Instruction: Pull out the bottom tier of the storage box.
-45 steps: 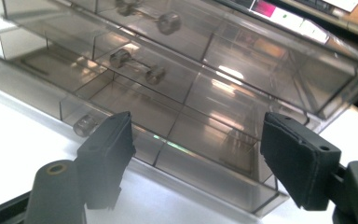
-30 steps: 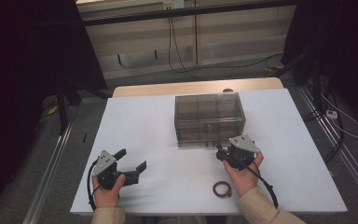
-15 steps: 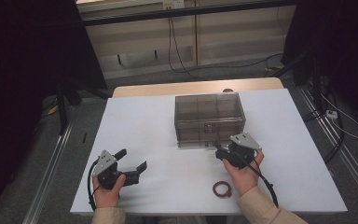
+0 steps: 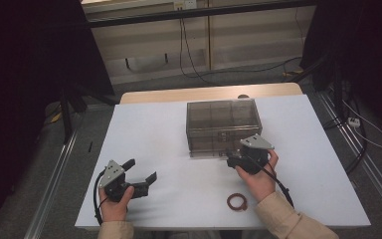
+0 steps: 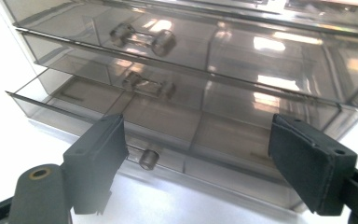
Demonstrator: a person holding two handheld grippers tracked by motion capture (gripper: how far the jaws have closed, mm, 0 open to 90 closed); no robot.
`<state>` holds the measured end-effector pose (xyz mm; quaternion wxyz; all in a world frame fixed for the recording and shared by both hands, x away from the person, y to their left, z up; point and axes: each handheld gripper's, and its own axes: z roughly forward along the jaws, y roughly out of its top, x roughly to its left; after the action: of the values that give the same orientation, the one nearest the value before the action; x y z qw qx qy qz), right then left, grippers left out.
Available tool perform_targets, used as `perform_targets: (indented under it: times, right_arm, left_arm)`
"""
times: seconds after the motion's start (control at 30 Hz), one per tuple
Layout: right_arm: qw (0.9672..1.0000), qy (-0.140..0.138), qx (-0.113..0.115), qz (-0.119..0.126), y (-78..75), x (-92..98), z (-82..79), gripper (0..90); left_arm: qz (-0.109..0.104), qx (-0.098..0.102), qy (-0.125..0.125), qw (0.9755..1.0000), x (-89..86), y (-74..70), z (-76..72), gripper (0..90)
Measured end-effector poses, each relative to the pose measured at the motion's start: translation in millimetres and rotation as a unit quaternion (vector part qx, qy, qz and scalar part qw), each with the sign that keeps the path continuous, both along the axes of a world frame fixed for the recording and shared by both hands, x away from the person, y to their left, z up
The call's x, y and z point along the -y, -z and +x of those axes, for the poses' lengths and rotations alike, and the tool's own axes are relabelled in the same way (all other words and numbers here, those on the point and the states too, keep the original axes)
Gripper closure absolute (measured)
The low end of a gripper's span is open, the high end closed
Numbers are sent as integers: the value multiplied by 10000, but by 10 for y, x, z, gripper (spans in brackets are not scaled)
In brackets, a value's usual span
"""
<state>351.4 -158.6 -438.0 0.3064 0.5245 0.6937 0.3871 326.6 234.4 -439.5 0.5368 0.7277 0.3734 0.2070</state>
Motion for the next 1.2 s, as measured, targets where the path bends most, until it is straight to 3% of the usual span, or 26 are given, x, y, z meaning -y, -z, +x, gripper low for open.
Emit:
perform_targets:
  times: [0.4, 0.57, 0.7, 0.93, 1.03, 1.13, 1.2]
  right_arm:
    - [9986, -482, -160, -108, -39, -79, 108, 197]
    - [9966, -785, -187, -189, -38, -101, 128, 239]
    - [9948, -973, -242, -185, -30, -102, 143, 334]
    - [9895, -1378, -377, -241, -14, -103, 188, 548]
    - [9871, -1501, -469, -285, -3, -103, 220, 547]
    - [9827, -1699, -651, -345, 30, -102, 256, 550]
    - [9821, -1725, -655, -365, 44, -98, 272, 542]
  left_arm:
    - [22, -5, 20, 10000, 2, 5, 7, 37]
    - [41, -6, 19, 10000, -2, 3, 7, 36]
    - [33, -15, 29, 10000, 4, 7, 7, 36]
    - [34, -14, 18, 10000, -1, 10, 8, 36]
    - [29, -21, 9, 10000, -10, 11, 6, 36]
    - [22, -33, 3, 10000, -8, 14, 7, 37]
    - [30, -27, 10, 10000, -9, 13, 6, 37]
